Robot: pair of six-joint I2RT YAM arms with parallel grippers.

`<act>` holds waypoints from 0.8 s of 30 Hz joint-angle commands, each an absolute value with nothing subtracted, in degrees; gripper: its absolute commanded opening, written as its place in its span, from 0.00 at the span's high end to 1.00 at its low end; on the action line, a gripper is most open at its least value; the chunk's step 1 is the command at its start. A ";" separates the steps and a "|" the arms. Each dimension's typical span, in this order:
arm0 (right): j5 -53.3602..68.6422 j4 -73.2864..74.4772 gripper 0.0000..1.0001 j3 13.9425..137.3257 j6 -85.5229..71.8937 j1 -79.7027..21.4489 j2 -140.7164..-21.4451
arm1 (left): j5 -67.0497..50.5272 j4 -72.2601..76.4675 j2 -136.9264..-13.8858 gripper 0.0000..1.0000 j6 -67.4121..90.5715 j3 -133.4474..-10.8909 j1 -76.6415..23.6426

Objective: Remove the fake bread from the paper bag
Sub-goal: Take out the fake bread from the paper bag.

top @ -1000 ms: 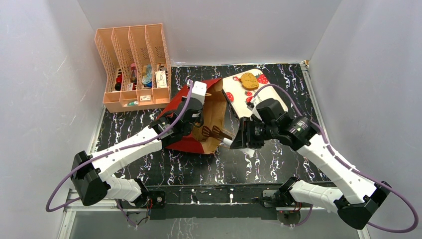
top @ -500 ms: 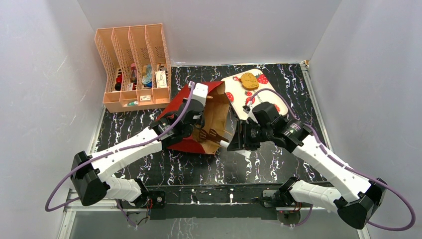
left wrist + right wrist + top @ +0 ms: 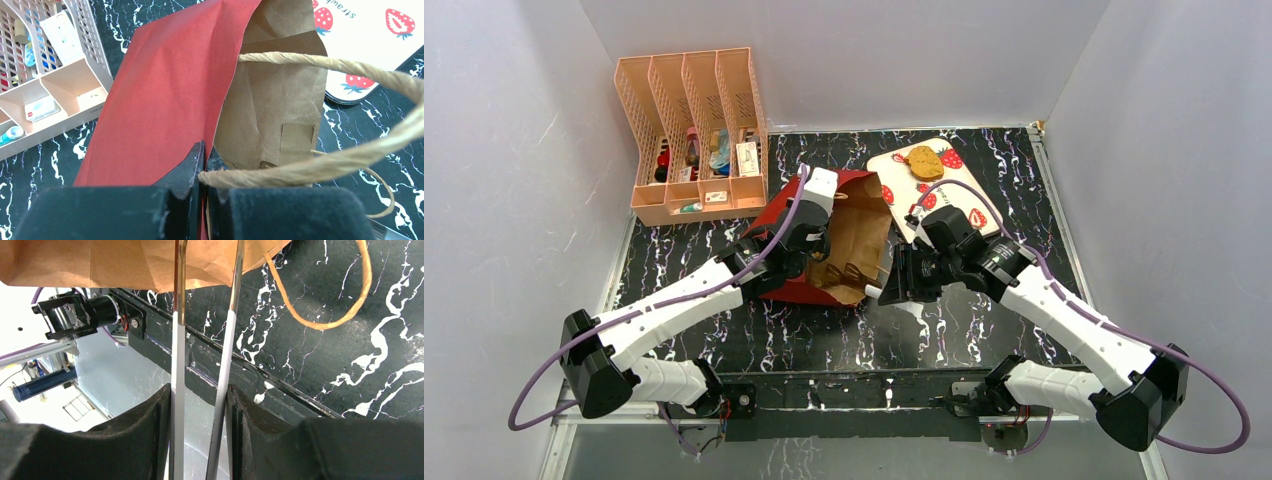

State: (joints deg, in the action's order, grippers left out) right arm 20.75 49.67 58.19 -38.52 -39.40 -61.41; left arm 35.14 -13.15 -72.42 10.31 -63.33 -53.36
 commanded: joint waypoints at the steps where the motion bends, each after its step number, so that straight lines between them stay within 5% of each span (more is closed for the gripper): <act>1: 21.44 44.74 0.85 58.40 -37.02 -39.73 -61.65 | 35.59 -13.57 -69.99 1.00 10.52 -65.21 -53.67; 24: 20.74 46.32 0.85 59.41 -33.46 -39.72 -63.39 | 35.04 -16.16 -67.97 1.00 10.20 -64.11 -53.63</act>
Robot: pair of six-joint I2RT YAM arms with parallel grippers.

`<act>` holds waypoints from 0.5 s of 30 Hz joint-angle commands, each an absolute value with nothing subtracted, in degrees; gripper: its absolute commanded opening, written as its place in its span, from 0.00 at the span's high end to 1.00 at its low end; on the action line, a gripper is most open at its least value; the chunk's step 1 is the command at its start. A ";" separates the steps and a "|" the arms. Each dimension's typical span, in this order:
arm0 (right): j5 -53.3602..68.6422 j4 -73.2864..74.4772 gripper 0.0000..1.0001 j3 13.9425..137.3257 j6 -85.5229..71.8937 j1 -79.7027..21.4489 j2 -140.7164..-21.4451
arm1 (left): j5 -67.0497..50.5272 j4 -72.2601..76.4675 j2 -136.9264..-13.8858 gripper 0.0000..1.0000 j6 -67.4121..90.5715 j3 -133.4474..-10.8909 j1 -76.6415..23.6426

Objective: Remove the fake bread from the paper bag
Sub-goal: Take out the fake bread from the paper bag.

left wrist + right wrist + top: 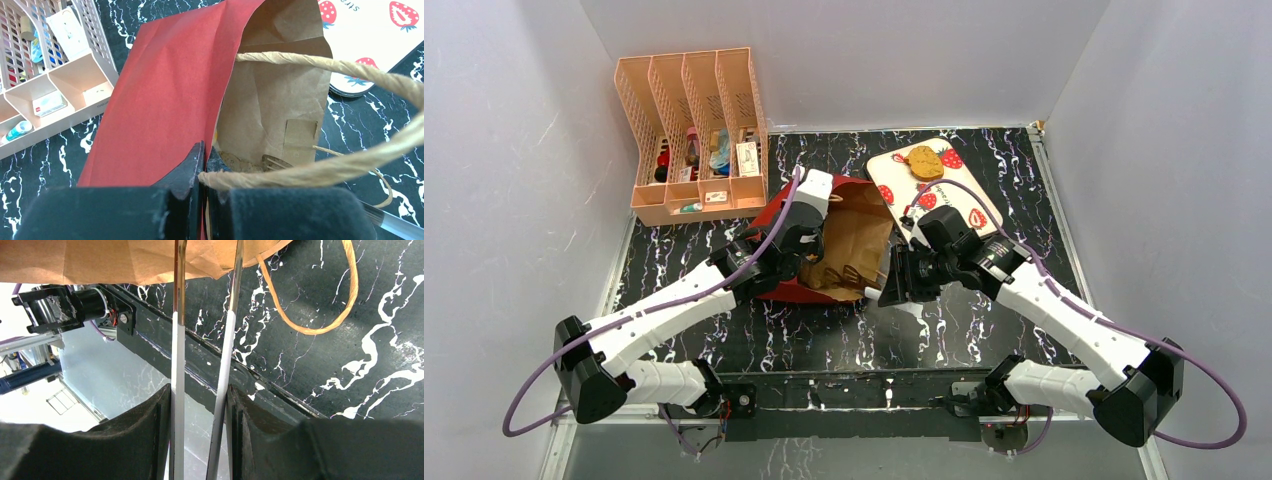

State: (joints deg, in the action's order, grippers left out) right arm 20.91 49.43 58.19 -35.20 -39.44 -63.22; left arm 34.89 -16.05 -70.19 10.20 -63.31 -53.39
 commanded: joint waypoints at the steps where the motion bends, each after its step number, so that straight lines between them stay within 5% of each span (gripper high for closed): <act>1: 20.68 46.36 0.84 59.62 -33.22 -39.66 -63.50 | 34.99 -16.17 -68.16 1.00 10.07 -64.23 -53.68; 15: 19.26 48.07 0.85 62.16 -32.36 -39.72 -63.70 | 34.88 -17.21 -67.52 1.00 11.47 -62.44 -53.78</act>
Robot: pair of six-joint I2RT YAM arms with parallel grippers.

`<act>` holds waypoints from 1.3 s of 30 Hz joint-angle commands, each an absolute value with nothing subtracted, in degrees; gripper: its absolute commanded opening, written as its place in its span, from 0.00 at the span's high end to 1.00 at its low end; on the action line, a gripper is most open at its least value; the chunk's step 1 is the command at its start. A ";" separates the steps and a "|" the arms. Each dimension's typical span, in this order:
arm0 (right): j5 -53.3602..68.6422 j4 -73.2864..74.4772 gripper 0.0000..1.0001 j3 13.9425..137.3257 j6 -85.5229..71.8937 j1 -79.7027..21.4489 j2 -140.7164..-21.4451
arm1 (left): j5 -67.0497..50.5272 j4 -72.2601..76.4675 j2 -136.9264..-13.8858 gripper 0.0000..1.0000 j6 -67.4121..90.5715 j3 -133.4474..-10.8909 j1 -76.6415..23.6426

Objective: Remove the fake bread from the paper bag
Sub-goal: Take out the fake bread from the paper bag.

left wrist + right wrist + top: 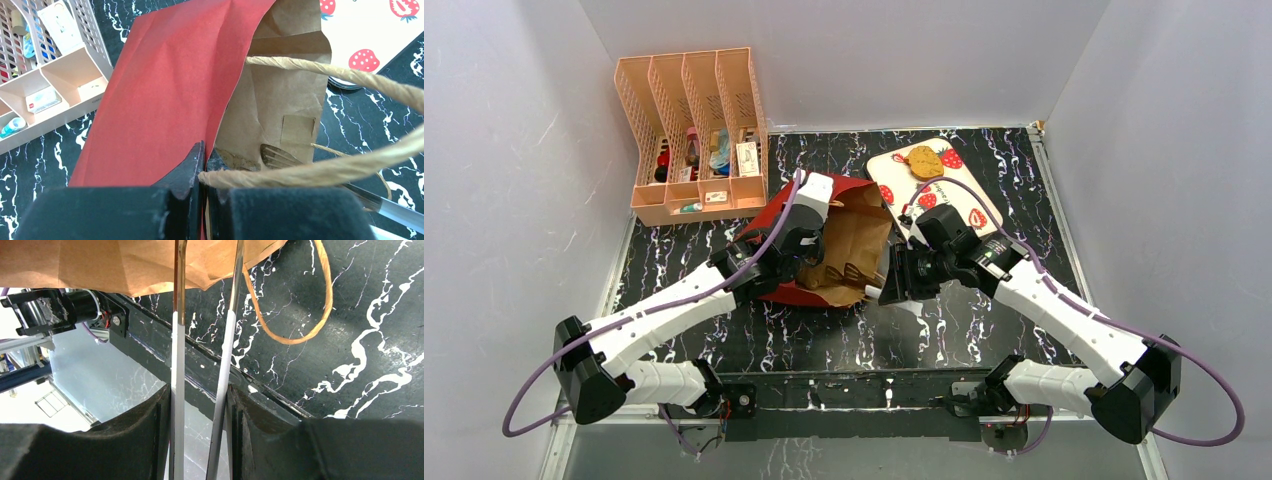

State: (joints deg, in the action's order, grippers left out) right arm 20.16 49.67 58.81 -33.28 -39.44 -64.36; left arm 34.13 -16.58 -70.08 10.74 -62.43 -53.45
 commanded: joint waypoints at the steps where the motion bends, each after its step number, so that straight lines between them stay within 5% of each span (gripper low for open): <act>1: 19.17 48.08 0.85 61.95 -32.29 -39.68 -63.62 | 34.97 -17.49 -67.36 1.00 11.48 -62.44 -53.87; 39: 31.64 26.63 0.79 47.99 -35.01 -39.72 -69.70 | 29.71 -20.81 -70.43 1.00 11.49 -66.24 -54.03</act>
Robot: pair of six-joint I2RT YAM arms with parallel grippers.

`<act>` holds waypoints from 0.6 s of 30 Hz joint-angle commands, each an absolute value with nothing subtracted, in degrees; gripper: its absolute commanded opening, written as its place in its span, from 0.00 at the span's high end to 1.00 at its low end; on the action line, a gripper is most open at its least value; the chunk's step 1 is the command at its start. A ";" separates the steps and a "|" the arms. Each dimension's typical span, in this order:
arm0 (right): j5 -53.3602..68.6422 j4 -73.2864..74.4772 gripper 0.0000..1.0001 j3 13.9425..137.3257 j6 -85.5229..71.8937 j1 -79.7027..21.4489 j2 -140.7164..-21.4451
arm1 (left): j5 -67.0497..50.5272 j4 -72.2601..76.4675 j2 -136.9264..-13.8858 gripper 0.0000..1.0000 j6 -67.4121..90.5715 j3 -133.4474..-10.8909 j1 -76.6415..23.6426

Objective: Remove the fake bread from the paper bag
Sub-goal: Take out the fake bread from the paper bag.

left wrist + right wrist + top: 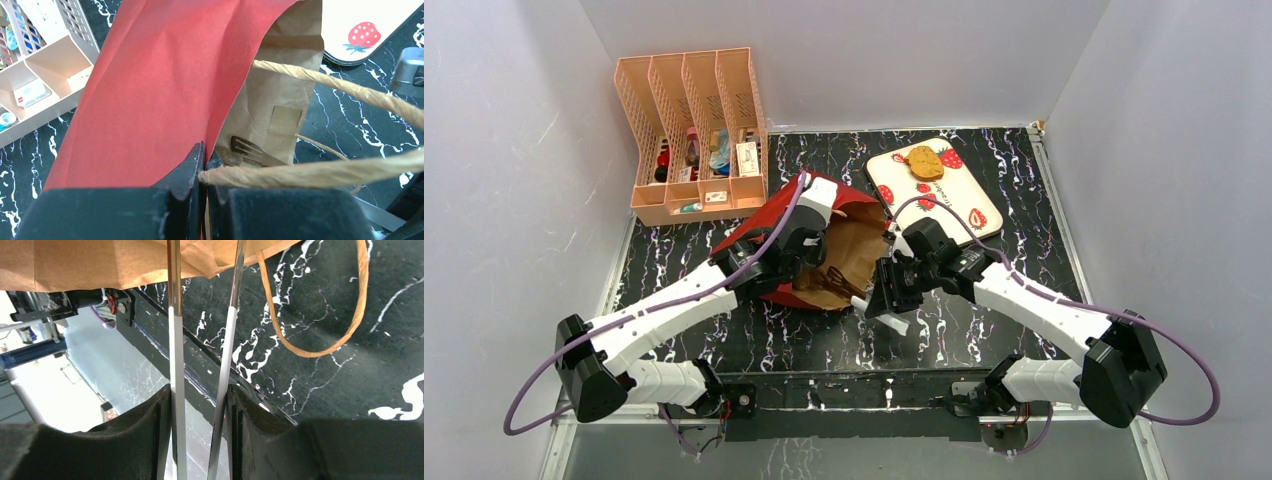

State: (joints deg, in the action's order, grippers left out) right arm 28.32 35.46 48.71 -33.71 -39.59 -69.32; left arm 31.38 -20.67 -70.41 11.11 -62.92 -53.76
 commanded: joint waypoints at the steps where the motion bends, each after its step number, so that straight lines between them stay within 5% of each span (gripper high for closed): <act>1: 32.48 25.68 0.79 47.72 -35.51 -39.73 -69.86 | 29.45 -20.89 -70.60 1.00 11.58 -66.34 -54.04; 18: 36.74 11.46 0.78 42.89 -43.41 -39.68 -71.06 | 28.69 -21.36 -71.94 1.00 13.23 -66.95 -55.11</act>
State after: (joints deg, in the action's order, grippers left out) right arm 35.11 22.22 43.29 -40.10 -39.62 -70.96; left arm 30.15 -21.67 -72.16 11.84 -63.79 -54.02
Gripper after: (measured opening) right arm 0.365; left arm 0.014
